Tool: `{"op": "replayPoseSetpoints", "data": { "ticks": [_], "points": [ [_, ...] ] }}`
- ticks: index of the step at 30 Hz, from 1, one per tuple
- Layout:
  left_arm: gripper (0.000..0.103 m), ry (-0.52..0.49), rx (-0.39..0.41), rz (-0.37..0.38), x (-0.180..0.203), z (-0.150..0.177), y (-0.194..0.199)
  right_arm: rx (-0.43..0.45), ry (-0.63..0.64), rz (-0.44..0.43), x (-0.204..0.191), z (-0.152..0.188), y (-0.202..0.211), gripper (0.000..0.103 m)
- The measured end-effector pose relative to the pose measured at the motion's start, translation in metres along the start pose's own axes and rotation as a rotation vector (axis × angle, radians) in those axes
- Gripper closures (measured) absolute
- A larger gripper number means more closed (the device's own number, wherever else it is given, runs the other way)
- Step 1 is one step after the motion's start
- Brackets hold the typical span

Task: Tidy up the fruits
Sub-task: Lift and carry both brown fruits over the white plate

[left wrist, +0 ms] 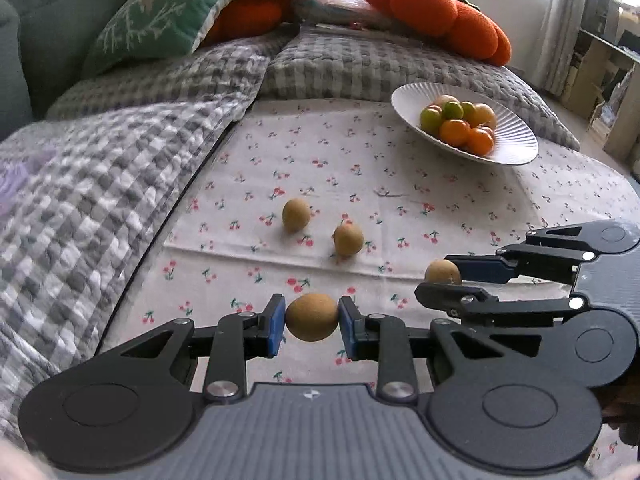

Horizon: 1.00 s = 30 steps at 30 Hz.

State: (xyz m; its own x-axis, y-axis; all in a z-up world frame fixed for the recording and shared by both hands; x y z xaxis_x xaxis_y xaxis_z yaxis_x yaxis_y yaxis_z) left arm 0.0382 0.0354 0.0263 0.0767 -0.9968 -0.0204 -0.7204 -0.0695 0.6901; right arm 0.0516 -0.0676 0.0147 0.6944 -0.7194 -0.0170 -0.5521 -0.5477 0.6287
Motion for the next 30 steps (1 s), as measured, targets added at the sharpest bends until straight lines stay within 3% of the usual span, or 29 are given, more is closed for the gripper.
{"op": "replayPoseSetpoints", "data": {
  "ticks": [5, 10, 16, 22, 25, 30],
  "points": [
    [0.082, -0.018, 0.014, 0.021, 0.016, -0.017, 0.002, 0.057, 0.005, 0.034, 0.013, -0.018, 0.009, 0.081],
    [0.082, -0.075, 0.033, 0.03, 0.035, -0.04, -0.001, 0.108, -0.039, 0.105, 0.05, -0.037, 0.017, 0.081],
    [0.082, 0.012, 0.017, 0.146, 0.058, -0.089, -0.021, 0.141, -0.195, 0.216, 0.127, -0.051, 0.028, 0.081],
    [0.082, 0.012, 0.047, 0.25, 0.098, -0.124, -0.049, 0.11, -0.374, 0.311, 0.196, -0.036, 0.027, 0.081],
    [0.082, -0.028, 0.052, 0.294, 0.119, -0.132, -0.064, 0.109, -0.45, 0.312, 0.215, -0.03, 0.026, 0.081],
    [0.082, -0.05, 0.023, 0.328, 0.142, -0.136, -0.101, 0.119, -0.474, 0.316, 0.226, -0.036, 0.02, 0.081]
  ]
}}
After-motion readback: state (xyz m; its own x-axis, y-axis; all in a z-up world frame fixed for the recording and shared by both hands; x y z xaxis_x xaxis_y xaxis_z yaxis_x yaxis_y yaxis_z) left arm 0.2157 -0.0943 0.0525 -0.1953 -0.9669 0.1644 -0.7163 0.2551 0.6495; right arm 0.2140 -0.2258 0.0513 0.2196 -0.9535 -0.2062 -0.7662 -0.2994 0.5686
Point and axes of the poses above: each gripper's, at about its wrist camera, not at the fingertips, and y roughly against the way its jaws point, x to its right, z to its underside, the point moved 6 cm from there along -y, roughly the way its jaws point, and after that the axes turned 6 degrees about x, right-handed, at the moved point
